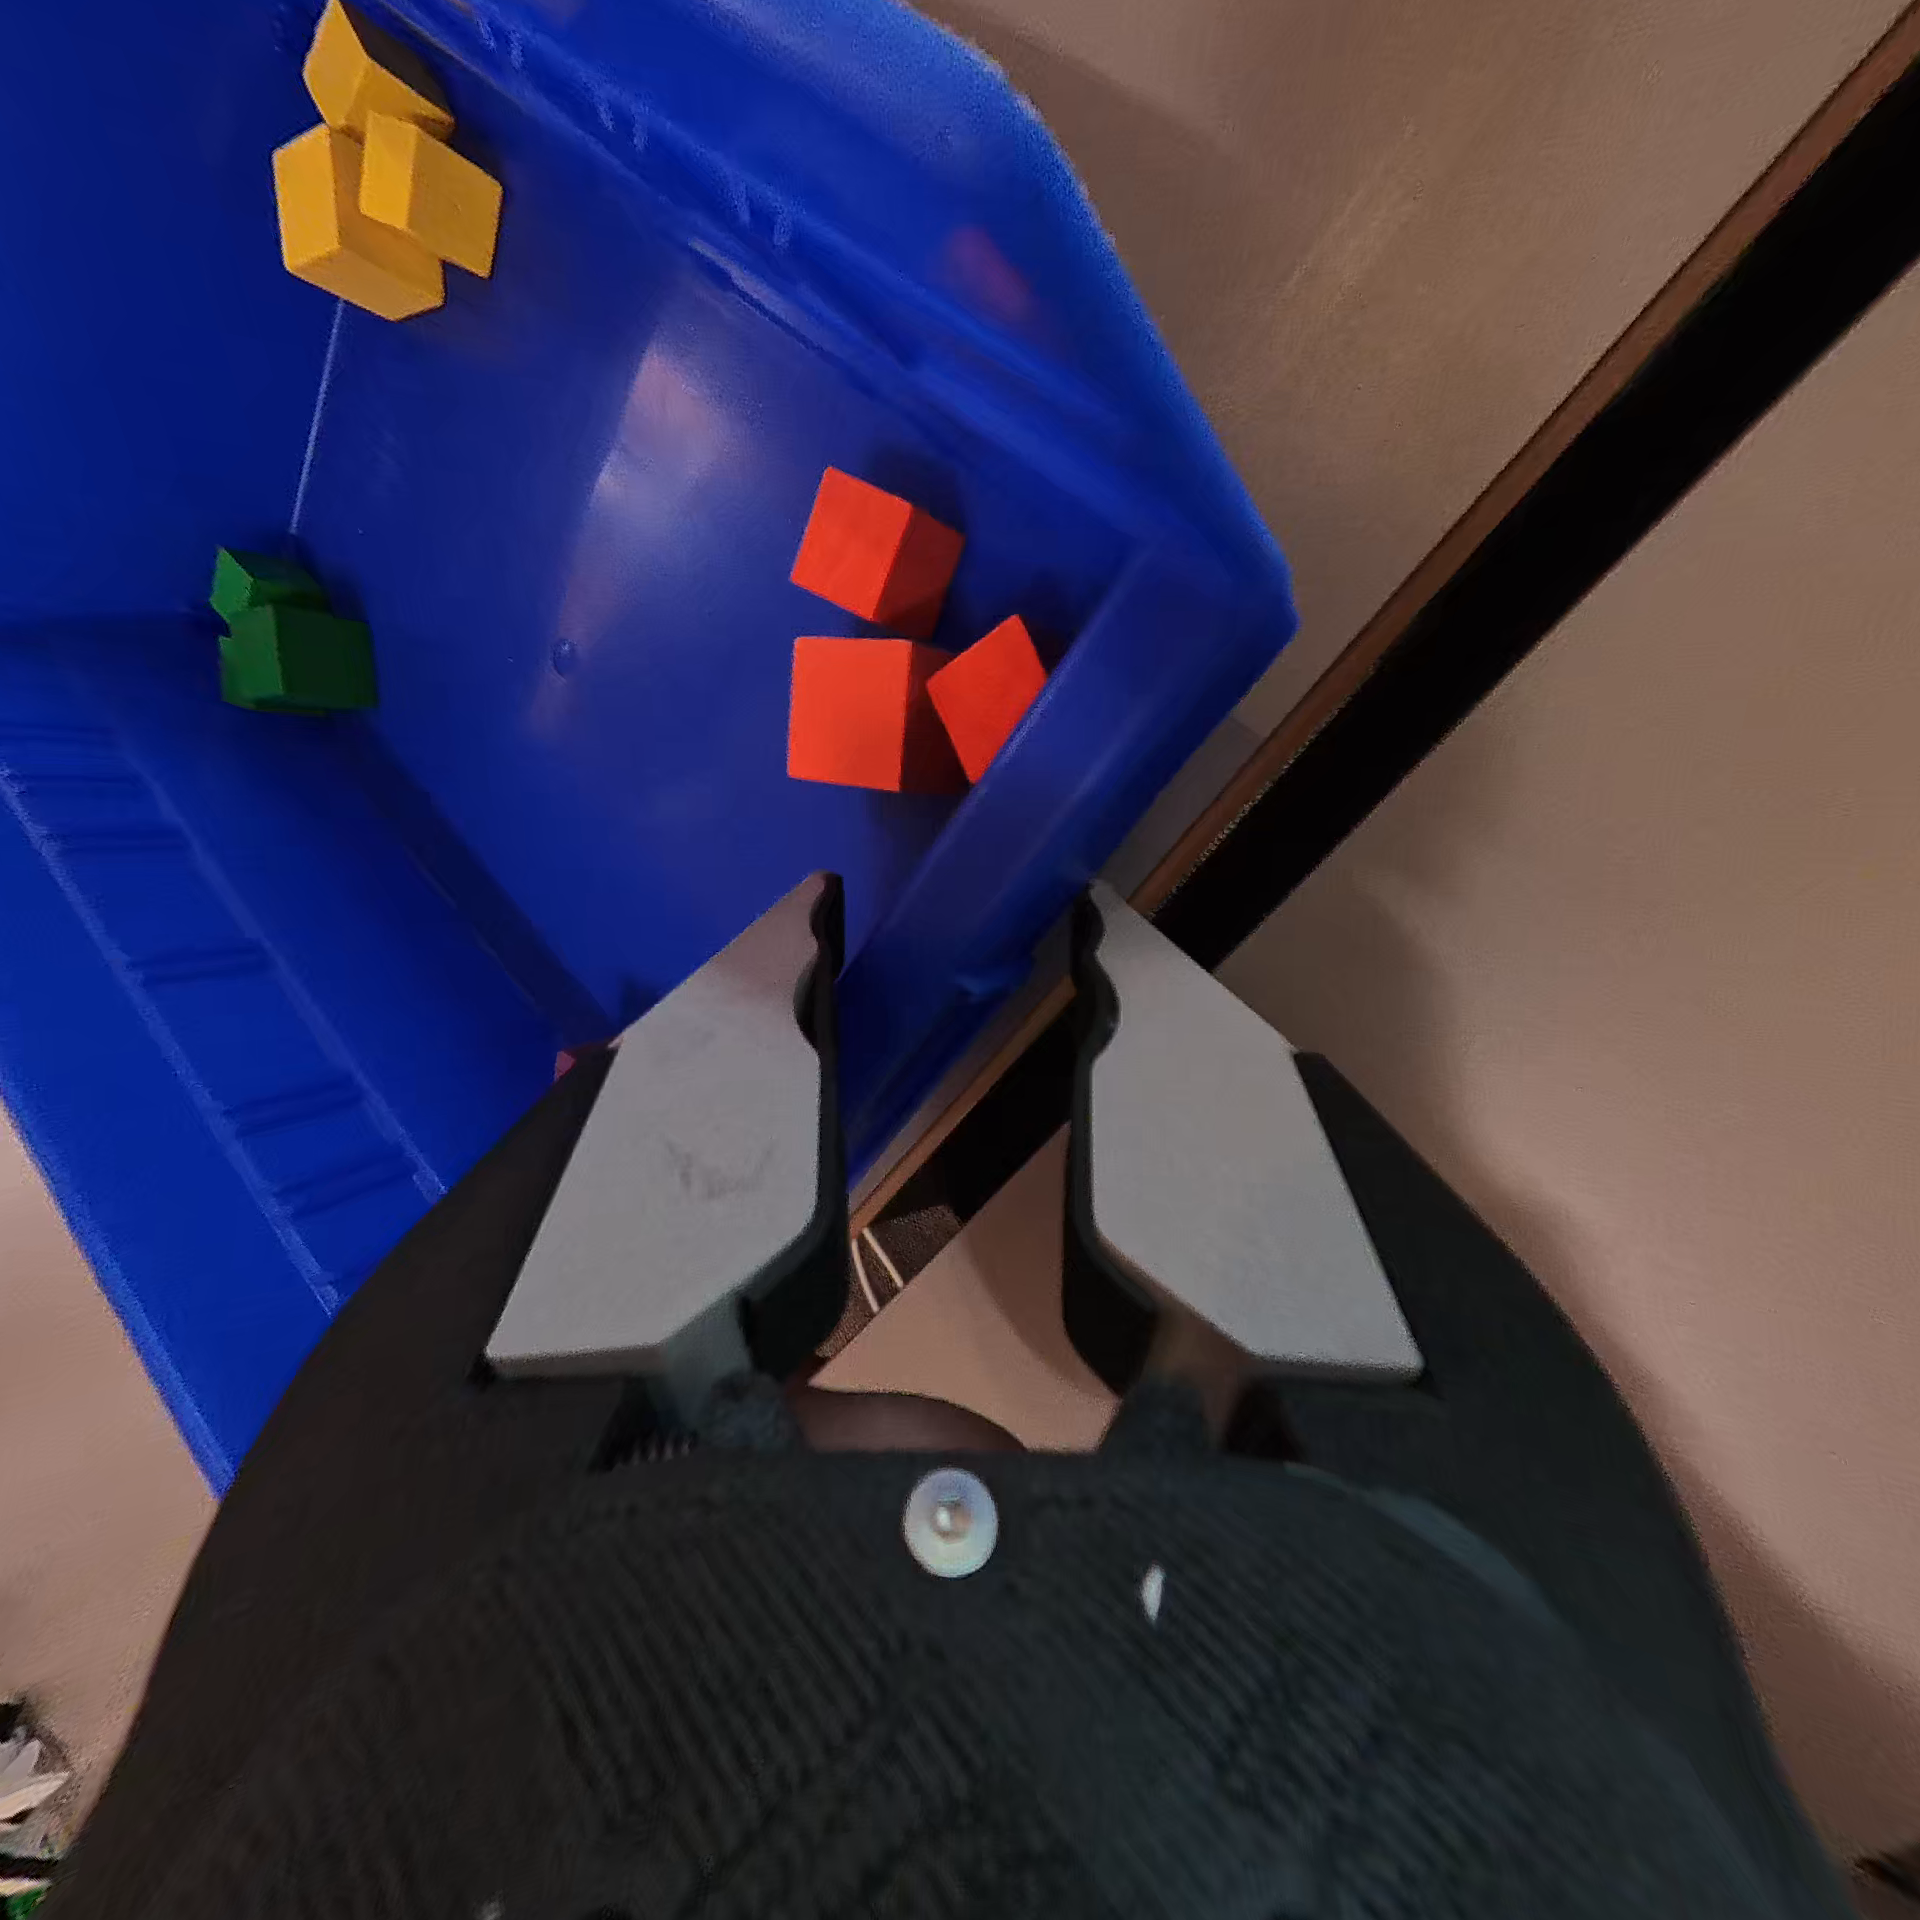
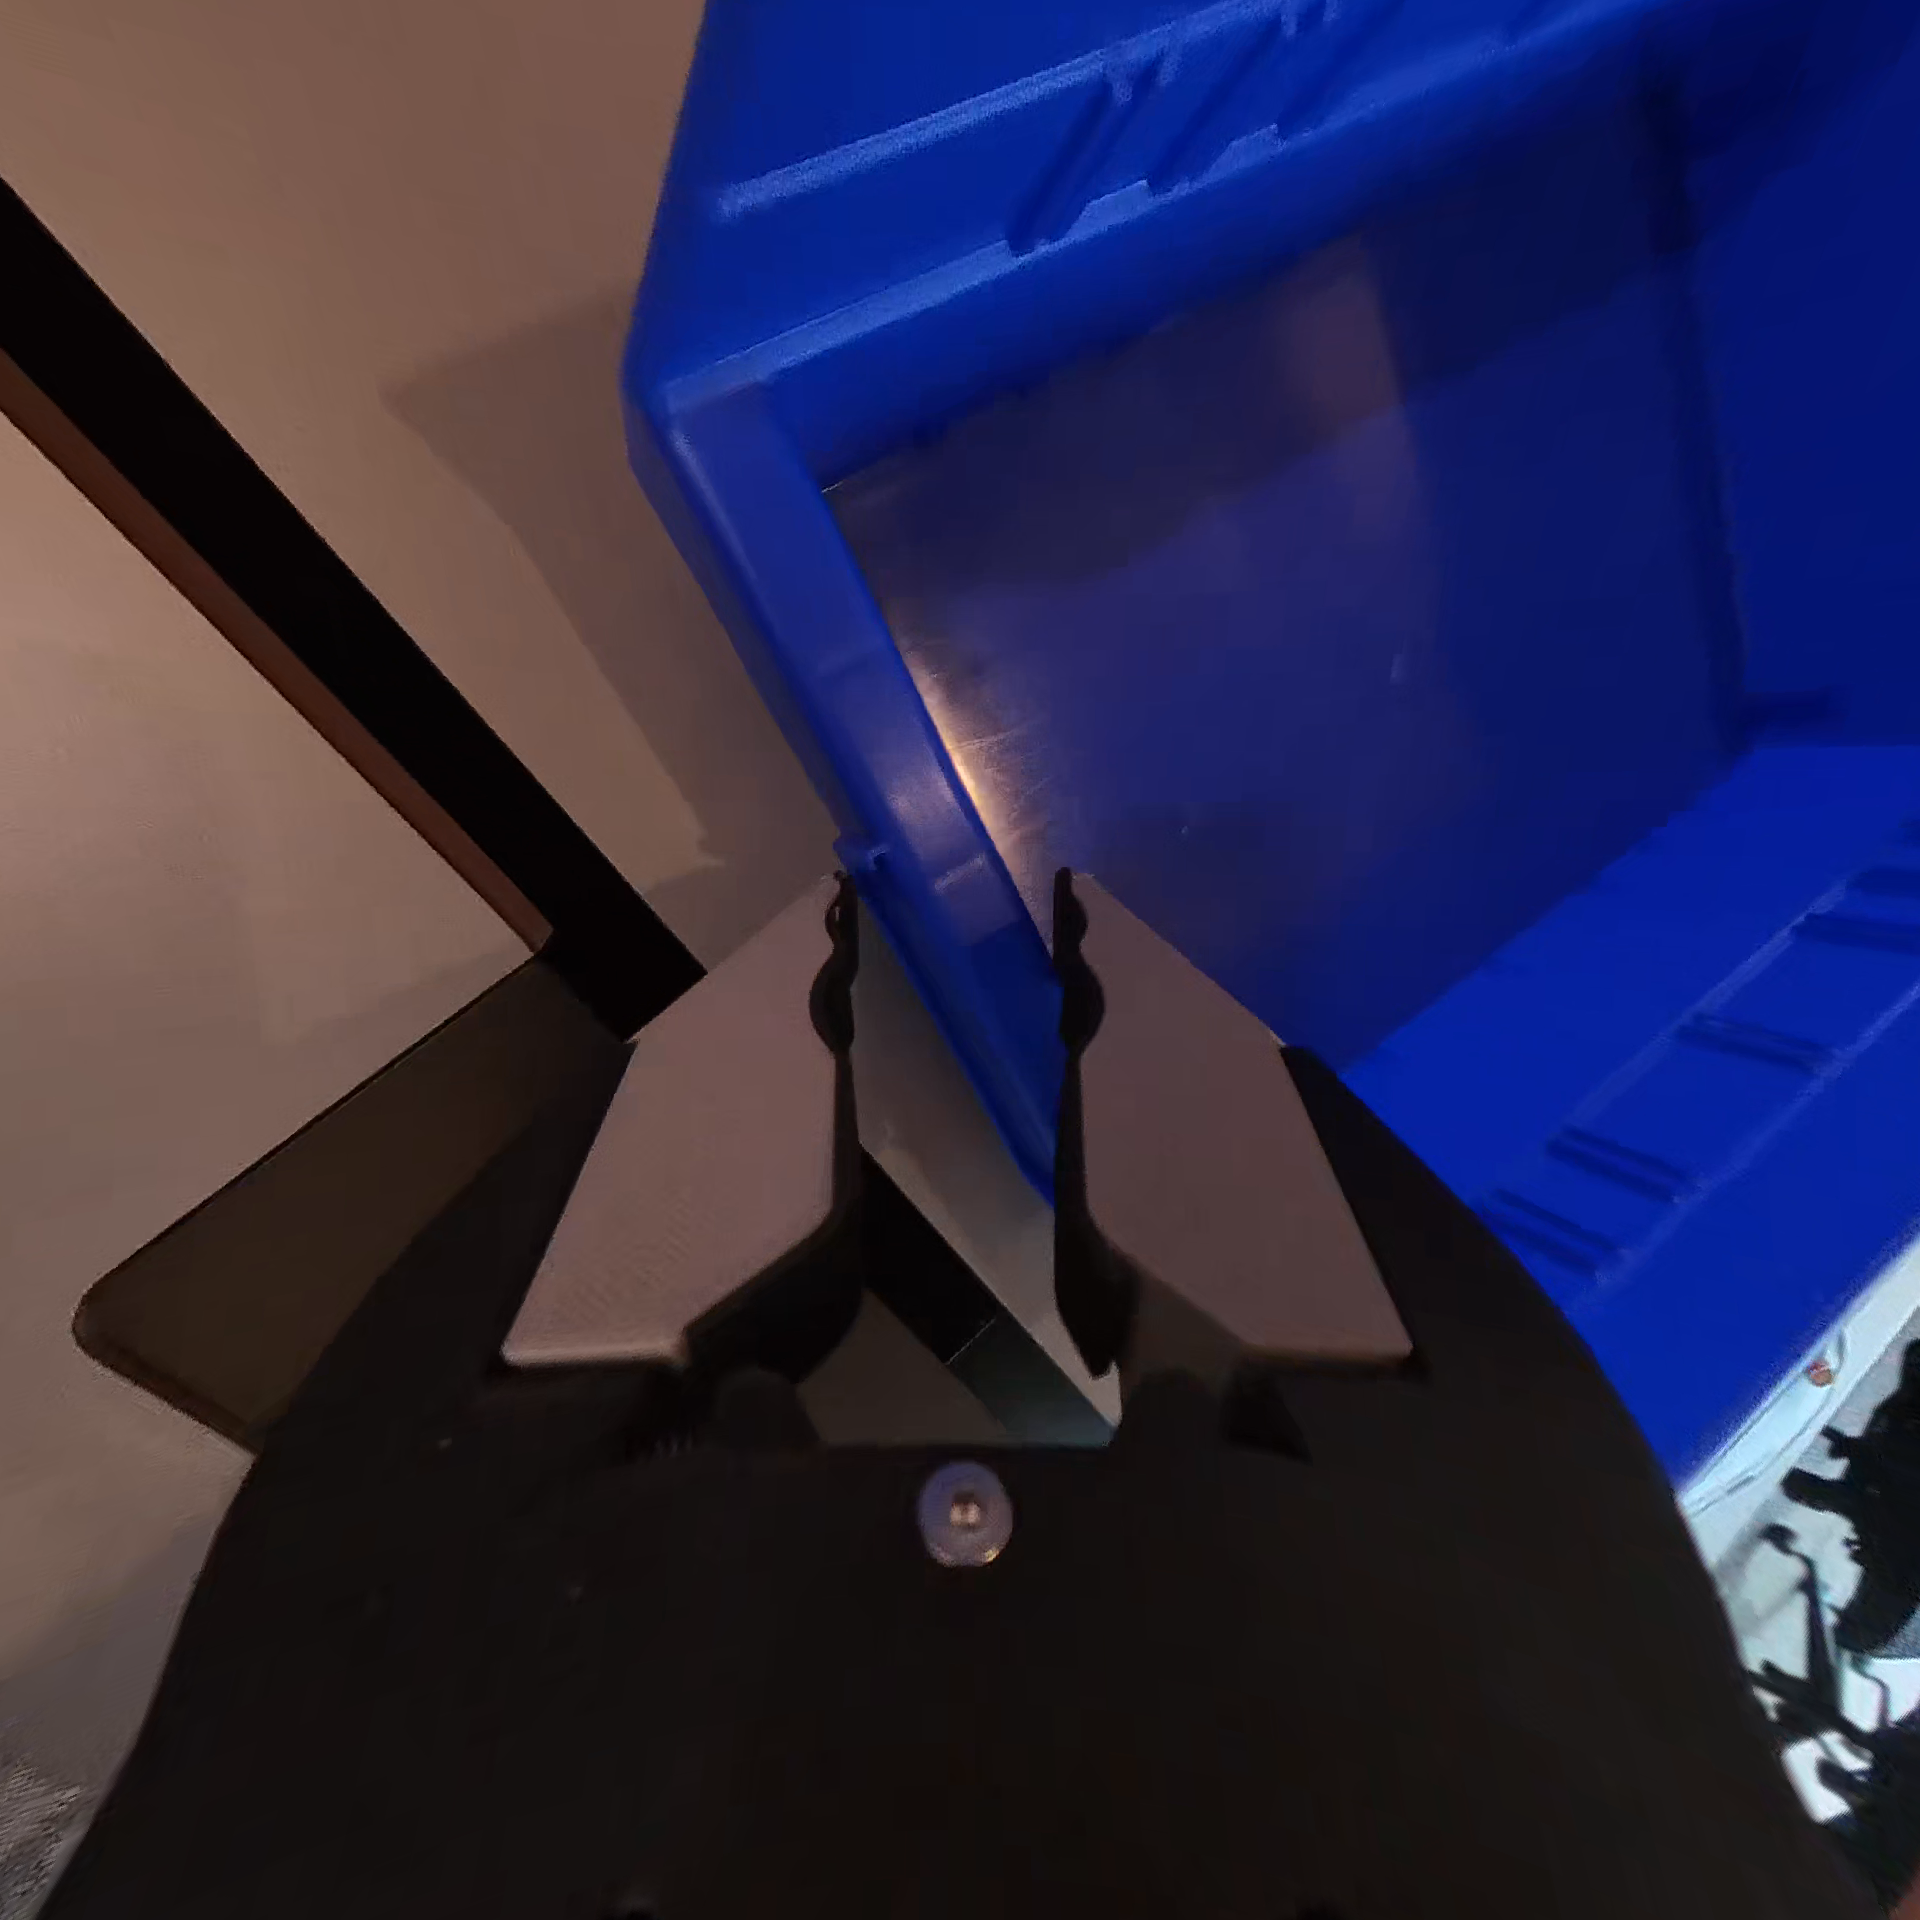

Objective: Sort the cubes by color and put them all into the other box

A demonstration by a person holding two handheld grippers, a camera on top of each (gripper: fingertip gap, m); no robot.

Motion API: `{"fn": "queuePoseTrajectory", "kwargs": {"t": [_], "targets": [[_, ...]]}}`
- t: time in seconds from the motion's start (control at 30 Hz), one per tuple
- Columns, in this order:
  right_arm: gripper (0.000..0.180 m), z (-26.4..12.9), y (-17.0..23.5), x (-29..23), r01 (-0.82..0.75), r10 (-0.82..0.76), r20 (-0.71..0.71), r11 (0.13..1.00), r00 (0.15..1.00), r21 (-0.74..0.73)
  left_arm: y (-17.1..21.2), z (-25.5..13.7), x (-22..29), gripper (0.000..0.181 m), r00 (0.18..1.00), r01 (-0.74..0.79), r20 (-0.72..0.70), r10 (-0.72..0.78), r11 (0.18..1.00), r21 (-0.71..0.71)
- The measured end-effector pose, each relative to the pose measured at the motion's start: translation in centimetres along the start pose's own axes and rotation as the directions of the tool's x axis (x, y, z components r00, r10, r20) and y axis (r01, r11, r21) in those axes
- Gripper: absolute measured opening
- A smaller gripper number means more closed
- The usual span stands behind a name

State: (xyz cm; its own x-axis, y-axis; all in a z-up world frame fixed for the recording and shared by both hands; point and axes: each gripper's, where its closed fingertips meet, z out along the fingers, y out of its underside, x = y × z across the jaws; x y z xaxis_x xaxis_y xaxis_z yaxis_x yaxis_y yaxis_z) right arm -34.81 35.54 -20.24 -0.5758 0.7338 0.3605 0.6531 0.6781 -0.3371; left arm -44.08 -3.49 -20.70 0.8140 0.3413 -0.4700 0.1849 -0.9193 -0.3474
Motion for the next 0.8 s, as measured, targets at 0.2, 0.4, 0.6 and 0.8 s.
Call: {"fn": "queuePoseTrajectory", "kwargs": {"t": [0.2, 0.4, 0.6, 0.8], "targets": [[0.036, -0.7, 2.1, 0.1, -0.01, 0.01, 0.019, 1.0, 1.0, -0.023, 1.1, -0.2, -0.3, 0.043, 1.0, 0.021, -0.019, -0.022, 0.999, -0.036], [0.038, -1.7, 5.5, 0.9, -0.031, 0.032, 0.021, 0.998, 0.999, -0.059, 3.3, -0.5, -1.3, 0.043, 0.998, 0.059, -0.027, -0.061, 0.996, -0.072], [0.039, -2.4, 8.0, 1.5, -0.042, 0.043, 0.016, 0.997, 0.999, -0.06, 5.5, -0.9, -2.3, 0.042, 0.997, 0.069, -0.025, -0.071, 0.995, -0.075], [0.039, -2.7, 8.8, 1.7, -0.03, 0.031, 0.02, 0.999, 0.999, -0.045, 6.4, -1.4, -2.7, 0.045, 0.996, 0.082, -0.04, -0.083, 0.996, -0.033]]}}
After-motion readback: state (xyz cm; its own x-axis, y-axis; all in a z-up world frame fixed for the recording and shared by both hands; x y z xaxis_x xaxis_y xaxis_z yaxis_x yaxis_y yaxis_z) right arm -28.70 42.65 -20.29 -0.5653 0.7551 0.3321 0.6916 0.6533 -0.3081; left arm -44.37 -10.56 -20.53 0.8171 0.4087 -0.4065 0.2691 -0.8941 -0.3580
